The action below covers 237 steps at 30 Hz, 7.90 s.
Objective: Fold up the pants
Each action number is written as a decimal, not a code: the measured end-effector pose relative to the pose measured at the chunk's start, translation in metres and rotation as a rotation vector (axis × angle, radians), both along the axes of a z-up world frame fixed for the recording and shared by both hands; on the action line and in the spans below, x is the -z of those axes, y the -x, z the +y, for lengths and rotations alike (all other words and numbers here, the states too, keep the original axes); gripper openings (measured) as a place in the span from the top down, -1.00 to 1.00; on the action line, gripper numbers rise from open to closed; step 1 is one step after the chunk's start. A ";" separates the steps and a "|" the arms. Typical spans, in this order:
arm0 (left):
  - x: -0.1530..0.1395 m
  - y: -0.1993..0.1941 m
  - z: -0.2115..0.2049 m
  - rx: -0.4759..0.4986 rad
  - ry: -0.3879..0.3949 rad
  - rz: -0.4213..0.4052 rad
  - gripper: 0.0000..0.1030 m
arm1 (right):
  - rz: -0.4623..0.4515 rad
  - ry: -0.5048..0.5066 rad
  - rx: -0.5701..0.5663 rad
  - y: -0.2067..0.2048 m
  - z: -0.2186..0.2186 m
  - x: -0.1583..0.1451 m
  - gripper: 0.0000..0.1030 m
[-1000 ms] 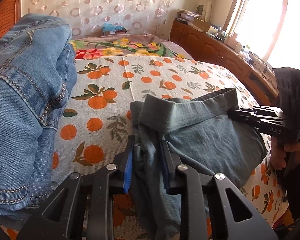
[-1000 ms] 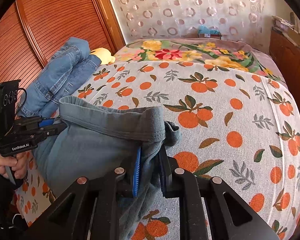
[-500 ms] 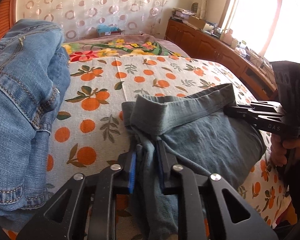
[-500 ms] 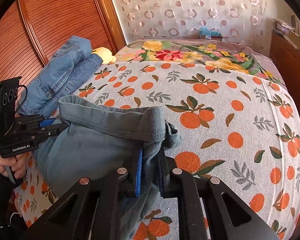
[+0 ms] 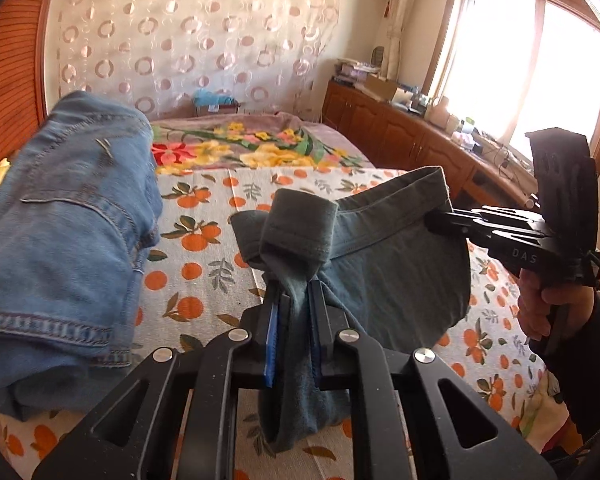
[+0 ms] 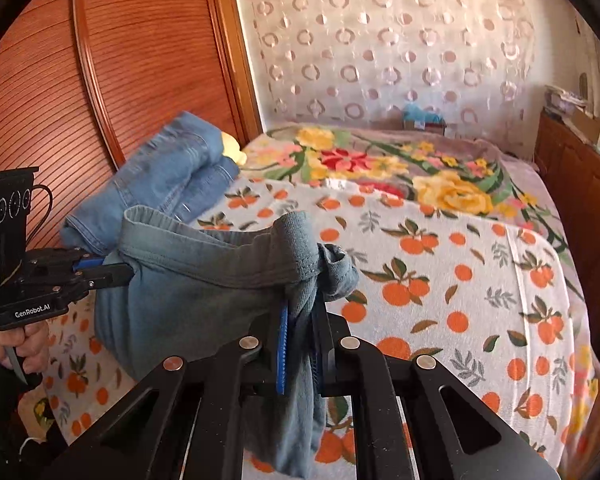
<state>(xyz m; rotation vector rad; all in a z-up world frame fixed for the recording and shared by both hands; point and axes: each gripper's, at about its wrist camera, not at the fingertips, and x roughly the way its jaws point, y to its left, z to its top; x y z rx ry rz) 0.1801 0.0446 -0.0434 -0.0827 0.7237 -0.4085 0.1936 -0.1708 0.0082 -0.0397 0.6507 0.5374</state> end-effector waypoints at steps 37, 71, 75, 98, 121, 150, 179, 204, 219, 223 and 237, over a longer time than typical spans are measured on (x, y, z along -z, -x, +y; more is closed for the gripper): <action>-0.090 0.016 0.107 -0.291 -0.032 -0.185 0.73 | -0.212 0.072 -0.261 -0.089 0.113 -0.091 0.82; -0.032 -0.002 0.179 -0.423 0.040 -0.040 0.73 | -0.169 0.169 -0.436 -0.194 0.248 -0.042 0.81; -0.032 0.001 0.180 -0.427 0.042 -0.029 0.73 | -0.165 0.167 -0.437 -0.197 0.254 -0.041 0.81; -0.039 -0.020 0.168 -0.388 -0.020 -0.023 -0.28 | -0.098 0.084 -0.344 -0.170 0.185 -0.035 0.52; -0.023 -0.013 0.148 -0.365 -0.036 0.001 -0.41 | 0.032 -0.008 -0.282 -0.198 0.169 -0.027 0.21; -0.033 -0.007 0.156 -0.393 -0.040 -0.042 -0.54 | -0.070 0.007 -0.201 -0.185 0.165 -0.044 0.84; -0.050 -0.023 0.095 -0.335 -0.075 -0.099 -0.73 | -0.075 -0.034 -0.077 -0.062 0.063 -0.052 0.55; -0.061 0.027 -0.006 -0.221 -0.144 -0.146 -0.73 | -0.132 -0.031 0.151 0.075 0.008 -0.062 -0.37; -0.065 0.066 -0.042 -0.196 -0.146 -0.171 -0.73 | -0.135 -0.031 0.241 0.145 0.003 -0.058 -0.38; -0.069 0.082 -0.044 -0.197 -0.138 -0.178 -0.73 | -0.139 -0.033 0.248 0.159 0.001 -0.063 -0.38; -0.098 0.143 -0.046 -0.214 -0.145 -0.250 -0.73 | -0.231 -0.065 0.240 0.230 -0.015 -0.078 -0.38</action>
